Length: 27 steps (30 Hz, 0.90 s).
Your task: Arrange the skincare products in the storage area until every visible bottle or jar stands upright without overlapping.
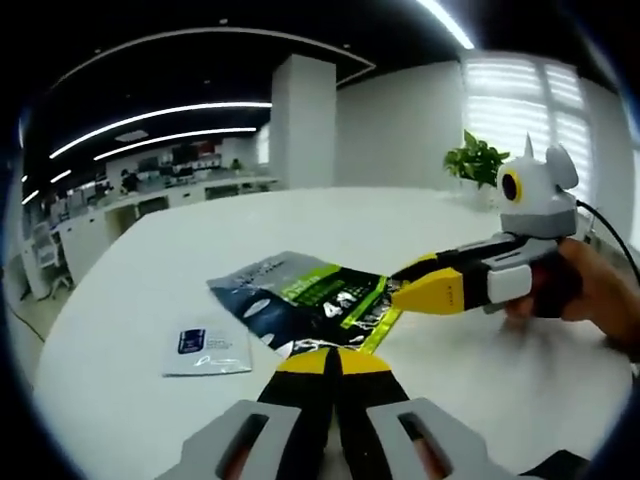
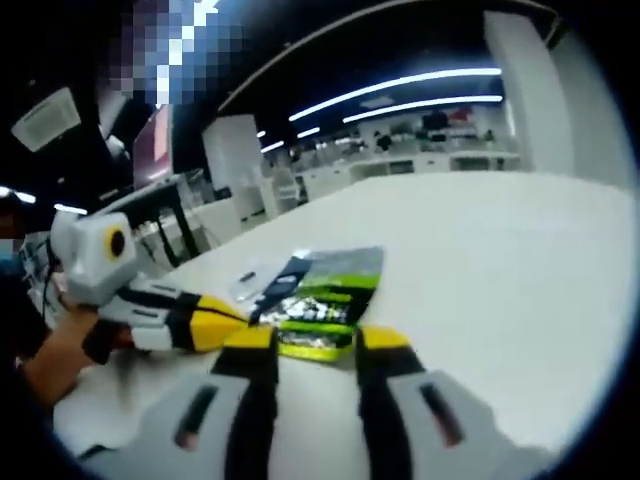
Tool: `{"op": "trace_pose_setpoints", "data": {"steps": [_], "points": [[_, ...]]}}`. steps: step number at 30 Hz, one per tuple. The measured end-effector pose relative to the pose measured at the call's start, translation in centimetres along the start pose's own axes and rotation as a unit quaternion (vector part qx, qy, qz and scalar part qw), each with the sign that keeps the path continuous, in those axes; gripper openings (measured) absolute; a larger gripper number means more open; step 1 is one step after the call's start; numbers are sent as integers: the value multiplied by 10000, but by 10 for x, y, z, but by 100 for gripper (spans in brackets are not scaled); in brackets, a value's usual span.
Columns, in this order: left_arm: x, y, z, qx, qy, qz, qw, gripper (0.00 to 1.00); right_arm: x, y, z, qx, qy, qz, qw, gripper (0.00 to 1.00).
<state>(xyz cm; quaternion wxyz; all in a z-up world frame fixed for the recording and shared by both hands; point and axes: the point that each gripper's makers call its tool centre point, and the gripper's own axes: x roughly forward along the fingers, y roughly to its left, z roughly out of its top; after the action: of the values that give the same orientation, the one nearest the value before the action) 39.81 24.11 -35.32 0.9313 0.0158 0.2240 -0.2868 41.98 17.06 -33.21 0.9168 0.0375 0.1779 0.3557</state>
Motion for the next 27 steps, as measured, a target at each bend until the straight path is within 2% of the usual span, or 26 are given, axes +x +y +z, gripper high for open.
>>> {"op": "trace_pose_setpoints", "data": {"steps": [7,13,17,20,24,27], "points": [[-2,-16,-4,1,-29,-116,9999,0,3,1,-6,69,100,-4,9999,24],[-4,-22,-6,-50,-57,-132,9999,0,2,-6,-6,-80,70,-147,9998,13],[-5,-28,-7,11,-42,-124,9999,0,-2,-7,-2,-278,-7,-255,9993,5],[-6,-37,-9,126,-19,-198,9997,0,-1,-5,4,-253,-84,-227,9994,3],[-3,-33,-7,90,-25,-244,9997,0,0,-4,14,-411,-248,-226,9986,0],[-5,-34,-7,-5,-57,-303,9995,0,-4,3,21,-342,-423,-97,9985,0]]}}
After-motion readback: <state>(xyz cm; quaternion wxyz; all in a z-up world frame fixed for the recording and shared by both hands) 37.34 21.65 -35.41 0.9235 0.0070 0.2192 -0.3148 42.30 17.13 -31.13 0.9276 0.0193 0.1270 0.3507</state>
